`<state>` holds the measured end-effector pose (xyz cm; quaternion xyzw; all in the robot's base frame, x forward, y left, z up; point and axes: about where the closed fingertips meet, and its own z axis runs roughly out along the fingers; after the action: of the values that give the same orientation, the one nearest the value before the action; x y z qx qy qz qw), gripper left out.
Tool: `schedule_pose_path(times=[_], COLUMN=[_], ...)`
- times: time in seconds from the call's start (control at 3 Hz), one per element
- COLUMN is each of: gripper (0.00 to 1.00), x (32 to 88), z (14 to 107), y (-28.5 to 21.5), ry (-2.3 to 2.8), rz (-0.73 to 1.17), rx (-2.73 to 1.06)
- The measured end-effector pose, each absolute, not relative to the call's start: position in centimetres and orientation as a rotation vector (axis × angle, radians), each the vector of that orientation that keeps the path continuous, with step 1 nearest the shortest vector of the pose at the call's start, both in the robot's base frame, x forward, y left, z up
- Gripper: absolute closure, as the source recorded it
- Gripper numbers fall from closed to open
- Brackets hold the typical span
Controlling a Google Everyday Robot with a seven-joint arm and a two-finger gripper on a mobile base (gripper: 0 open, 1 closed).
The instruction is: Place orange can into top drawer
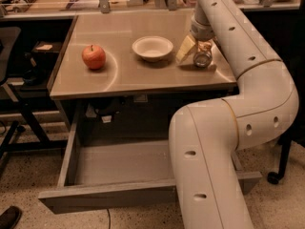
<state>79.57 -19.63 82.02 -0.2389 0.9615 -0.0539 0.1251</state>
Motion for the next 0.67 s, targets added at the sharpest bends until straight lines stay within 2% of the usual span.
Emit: schedule_pose_path(times=[0.33, 0.67], gripper=[0.0, 0.18], x=[79.54, 79.54], z=[80.79, 80.79], y=[-19.6, -19.6], ry=[2.822, 2.822], rz=[-0.147, -0.147], rx=[-0.702, -0.702])
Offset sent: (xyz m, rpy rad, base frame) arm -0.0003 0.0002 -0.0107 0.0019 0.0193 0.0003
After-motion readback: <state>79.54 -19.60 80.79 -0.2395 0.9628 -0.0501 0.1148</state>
